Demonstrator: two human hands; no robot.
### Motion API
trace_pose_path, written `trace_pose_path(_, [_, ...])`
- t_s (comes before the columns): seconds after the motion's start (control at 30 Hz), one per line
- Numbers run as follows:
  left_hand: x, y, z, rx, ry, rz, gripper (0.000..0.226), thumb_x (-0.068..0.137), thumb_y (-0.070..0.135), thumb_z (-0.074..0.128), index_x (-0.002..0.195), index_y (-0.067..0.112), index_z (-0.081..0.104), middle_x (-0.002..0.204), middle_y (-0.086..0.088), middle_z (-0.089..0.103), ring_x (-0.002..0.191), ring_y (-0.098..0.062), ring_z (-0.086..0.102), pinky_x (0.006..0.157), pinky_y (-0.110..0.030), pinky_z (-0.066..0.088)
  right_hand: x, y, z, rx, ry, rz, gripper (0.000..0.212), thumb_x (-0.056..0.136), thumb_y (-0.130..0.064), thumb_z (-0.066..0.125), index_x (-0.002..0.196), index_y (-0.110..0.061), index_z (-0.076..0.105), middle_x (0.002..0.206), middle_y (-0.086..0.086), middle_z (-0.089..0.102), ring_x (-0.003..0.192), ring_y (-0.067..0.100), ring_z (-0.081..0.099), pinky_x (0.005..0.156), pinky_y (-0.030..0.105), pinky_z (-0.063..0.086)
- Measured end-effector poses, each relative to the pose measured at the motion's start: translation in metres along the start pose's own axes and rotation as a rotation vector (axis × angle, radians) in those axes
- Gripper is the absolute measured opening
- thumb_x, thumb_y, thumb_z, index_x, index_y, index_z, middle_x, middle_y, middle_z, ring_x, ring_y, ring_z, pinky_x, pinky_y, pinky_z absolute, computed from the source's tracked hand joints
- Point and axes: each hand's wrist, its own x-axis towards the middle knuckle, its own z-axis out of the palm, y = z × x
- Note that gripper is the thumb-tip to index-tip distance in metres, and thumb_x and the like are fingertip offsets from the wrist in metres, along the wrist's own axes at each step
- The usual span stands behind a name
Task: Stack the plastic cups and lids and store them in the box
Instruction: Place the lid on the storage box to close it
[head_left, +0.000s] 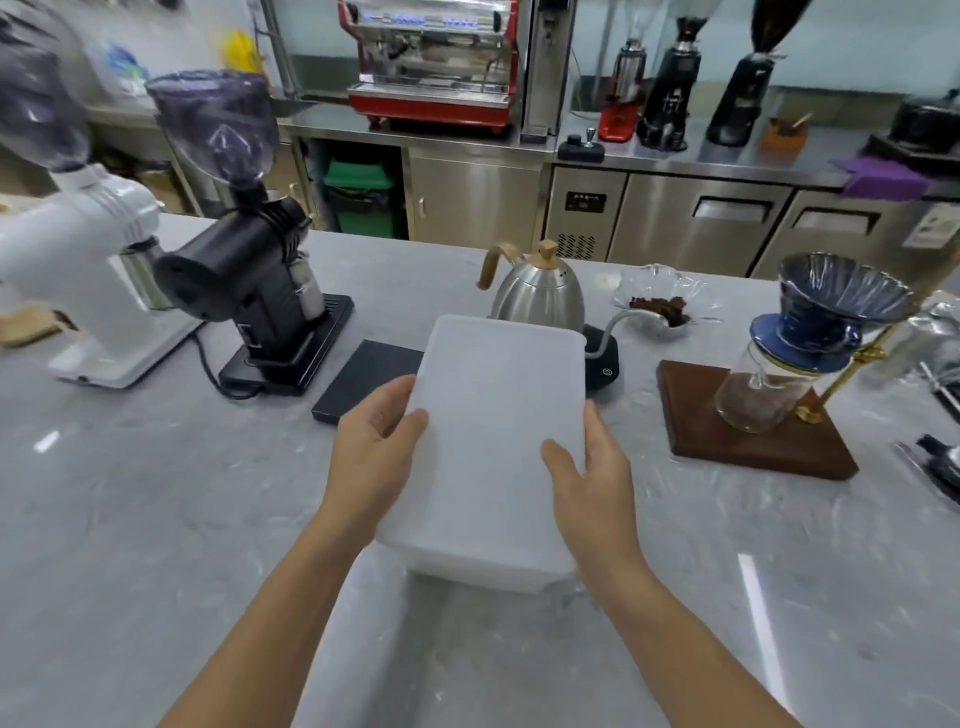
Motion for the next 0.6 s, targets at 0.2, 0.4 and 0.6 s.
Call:
trace_pose_path(0.2, [0.008, -0.021, 0.005, 0.037, -0.006, -0.030, 0.039, 0.095, 0.002, 0.056, 0.105, 0.038, 0.066, 0.104, 0.022, 0.075, 0.095, 0.006, 0.070, 0.080, -0.020, 0.051, 0.007, 0.019, 0.002, -0.067, -0.008, 0.039, 0.053, 0.093, -0.006, 0.051, 0.140, -0.029, 0.049, 0.130, -0.014, 0.064, 0.120, 0.005, 0.059, 0.105, 0.034, 0.049])
trace_pose_path(0.4, [0.015, -0.037, 0.006, 0.086, -0.014, -0.041, 0.035, 0.093, 0.004, 0.056, 0.121, 0.023, 0.066, 0.117, 0.012, 0.073, 0.106, -0.004, 0.069, 0.090, -0.030, 0.054, 0.010, 0.027, 0.003, -0.072, -0.019, 0.054, 0.054, 0.093, -0.002, 0.049, 0.139, -0.030, 0.049, 0.127, -0.013, 0.064, 0.115, 0.003, 0.061, 0.096, 0.024, 0.051])
trace_pose_path(0.6, [0.017, -0.048, 0.005, 0.121, -0.007, -0.034, 0.035, 0.095, 0.004, 0.054, 0.122, 0.023, 0.065, 0.119, 0.011, 0.071, 0.110, -0.007, 0.067, 0.093, -0.032, 0.053, 0.008, 0.033, 0.006, -0.100, -0.013, 0.065, 0.062, 0.095, -0.004, 0.046, 0.150, -0.031, 0.035, 0.142, -0.015, 0.052, 0.127, 0.006, 0.052, 0.106, 0.027, 0.044])
